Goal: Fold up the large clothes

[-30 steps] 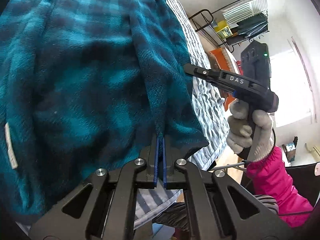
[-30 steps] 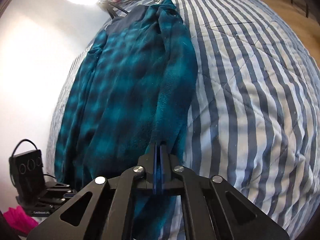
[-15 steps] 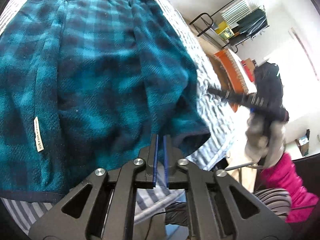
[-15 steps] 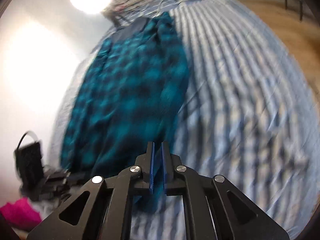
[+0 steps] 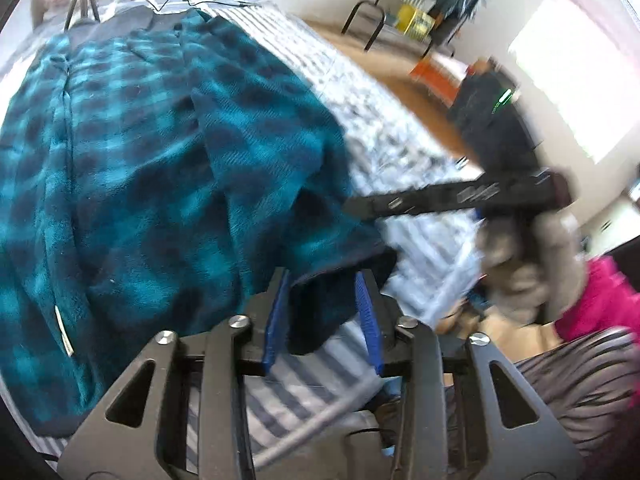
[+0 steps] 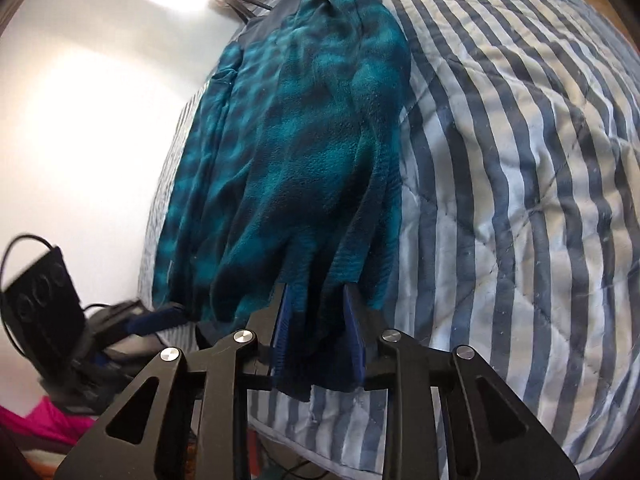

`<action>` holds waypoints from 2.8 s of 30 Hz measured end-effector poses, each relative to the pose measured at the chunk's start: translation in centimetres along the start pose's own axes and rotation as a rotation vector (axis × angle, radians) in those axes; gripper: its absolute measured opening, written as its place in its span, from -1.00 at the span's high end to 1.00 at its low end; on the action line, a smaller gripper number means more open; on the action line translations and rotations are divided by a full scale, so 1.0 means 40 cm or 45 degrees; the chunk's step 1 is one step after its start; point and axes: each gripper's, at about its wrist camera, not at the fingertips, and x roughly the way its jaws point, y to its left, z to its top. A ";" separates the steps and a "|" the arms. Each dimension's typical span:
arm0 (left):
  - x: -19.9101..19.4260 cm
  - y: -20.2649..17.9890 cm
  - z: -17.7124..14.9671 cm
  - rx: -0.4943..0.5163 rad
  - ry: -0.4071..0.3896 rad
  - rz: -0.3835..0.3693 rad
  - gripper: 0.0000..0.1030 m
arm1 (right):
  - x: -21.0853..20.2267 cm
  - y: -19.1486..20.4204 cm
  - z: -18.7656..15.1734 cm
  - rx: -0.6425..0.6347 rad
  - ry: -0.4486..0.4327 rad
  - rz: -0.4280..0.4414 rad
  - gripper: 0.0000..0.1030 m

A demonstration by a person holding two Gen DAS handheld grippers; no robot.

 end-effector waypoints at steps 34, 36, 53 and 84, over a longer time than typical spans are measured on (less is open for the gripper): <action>-0.022 -0.038 -0.079 0.149 0.022 0.005 0.99 | -0.065 0.019 -0.067 -0.050 -0.047 0.079 0.91; -0.035 -0.040 -0.083 0.119 0.026 -0.038 0.98 | -0.063 0.047 -0.066 -0.134 -0.035 -0.082 0.91; 0.108 -0.106 0.033 0.003 -0.020 -0.040 0.76 | -0.218 -0.043 -0.067 -0.099 -0.288 -0.232 0.90; 0.162 -0.045 0.055 -0.230 -0.040 -0.010 0.82 | -0.234 -0.076 0.169 -0.105 -0.406 -0.135 0.29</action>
